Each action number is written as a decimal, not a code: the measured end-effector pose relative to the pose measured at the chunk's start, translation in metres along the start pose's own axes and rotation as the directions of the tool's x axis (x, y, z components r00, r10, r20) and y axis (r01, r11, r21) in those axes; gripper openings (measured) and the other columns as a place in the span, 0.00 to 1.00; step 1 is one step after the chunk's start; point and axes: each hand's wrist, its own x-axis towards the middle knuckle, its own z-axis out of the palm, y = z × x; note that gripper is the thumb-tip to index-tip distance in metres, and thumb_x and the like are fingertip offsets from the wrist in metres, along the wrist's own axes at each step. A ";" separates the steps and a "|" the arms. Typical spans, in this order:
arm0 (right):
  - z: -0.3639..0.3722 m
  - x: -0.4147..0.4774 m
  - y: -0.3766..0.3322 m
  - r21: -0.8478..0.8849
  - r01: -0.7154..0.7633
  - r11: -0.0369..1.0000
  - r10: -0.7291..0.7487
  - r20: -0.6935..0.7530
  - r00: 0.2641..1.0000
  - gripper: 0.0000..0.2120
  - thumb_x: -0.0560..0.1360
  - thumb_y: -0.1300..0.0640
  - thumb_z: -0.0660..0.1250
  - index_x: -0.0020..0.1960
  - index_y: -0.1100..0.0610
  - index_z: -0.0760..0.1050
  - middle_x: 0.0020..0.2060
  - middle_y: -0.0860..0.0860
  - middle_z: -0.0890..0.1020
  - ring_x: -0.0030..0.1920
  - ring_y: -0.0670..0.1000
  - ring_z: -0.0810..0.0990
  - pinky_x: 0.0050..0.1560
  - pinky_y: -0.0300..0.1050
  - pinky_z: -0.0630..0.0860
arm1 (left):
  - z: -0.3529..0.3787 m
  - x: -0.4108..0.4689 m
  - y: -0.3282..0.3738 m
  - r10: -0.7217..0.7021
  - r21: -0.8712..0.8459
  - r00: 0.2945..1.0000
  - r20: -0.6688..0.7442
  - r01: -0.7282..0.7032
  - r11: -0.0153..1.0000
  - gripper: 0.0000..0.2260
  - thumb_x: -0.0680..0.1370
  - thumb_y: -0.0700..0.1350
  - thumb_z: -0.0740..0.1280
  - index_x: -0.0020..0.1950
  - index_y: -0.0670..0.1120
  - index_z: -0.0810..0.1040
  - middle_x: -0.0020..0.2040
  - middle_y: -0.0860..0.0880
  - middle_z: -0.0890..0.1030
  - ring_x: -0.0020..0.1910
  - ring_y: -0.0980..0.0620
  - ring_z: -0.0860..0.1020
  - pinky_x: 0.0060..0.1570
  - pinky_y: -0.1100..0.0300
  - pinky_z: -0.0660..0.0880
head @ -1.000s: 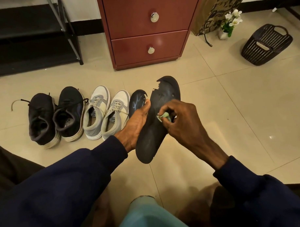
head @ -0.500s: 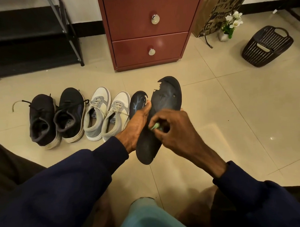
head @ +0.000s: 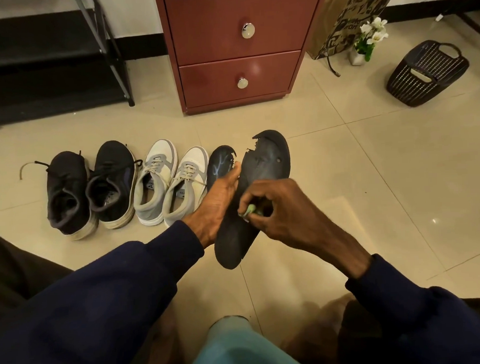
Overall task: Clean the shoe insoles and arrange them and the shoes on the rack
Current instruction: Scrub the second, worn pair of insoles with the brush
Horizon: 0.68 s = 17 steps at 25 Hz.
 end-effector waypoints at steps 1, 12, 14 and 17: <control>-0.004 0.003 0.008 -0.041 -0.025 0.999 0.023 -0.051 0.998 0.10 0.69 0.68 0.73 0.44 0.55 0.81 0.41 0.47 0.82 0.40 0.45 0.80 0.42 0.40 0.79 | 0.003 -0.003 -0.001 -0.027 -0.001 0.999 0.029 0.027 1.000 0.22 0.85 0.58 0.59 0.68 0.46 0.80 0.62 0.44 0.84 0.59 0.44 0.83 0.66 0.47 0.76; -0.014 0.007 0.033 -0.165 -0.061 0.984 0.024 -0.219 0.976 0.09 0.71 0.69 0.71 0.45 0.55 0.80 0.42 0.49 0.81 0.41 0.47 0.78 0.44 0.45 0.78 | 0.011 -0.006 -0.003 -0.087 -0.048 0.990 0.115 0.093 0.995 0.22 0.86 0.57 0.55 0.67 0.46 0.81 0.61 0.42 0.84 0.54 0.42 0.84 0.56 0.45 0.81; -0.023 0.009 0.046 -0.215 -0.139 0.967 0.048 -0.383 0.922 0.10 0.70 0.70 0.70 0.45 0.57 0.79 0.42 0.51 0.81 0.41 0.49 0.77 0.44 0.50 0.77 | 0.014 -0.008 -0.003 -0.122 -0.033 0.982 0.146 0.128 0.991 0.23 0.86 0.58 0.54 0.71 0.46 0.77 0.63 0.40 0.83 0.55 0.38 0.83 0.59 0.39 0.78; -0.012 0.005 0.028 -0.103 -0.070 0.992 0.045 -0.231 0.972 0.10 0.70 0.69 0.72 0.45 0.56 0.80 0.42 0.48 0.81 0.41 0.45 0.78 0.42 0.44 0.79 | 0.014 -0.006 0.001 -0.049 -0.077 0.995 0.090 0.056 0.995 0.21 0.86 0.54 0.56 0.61 0.44 0.85 0.56 0.44 0.86 0.55 0.44 0.85 0.54 0.49 0.83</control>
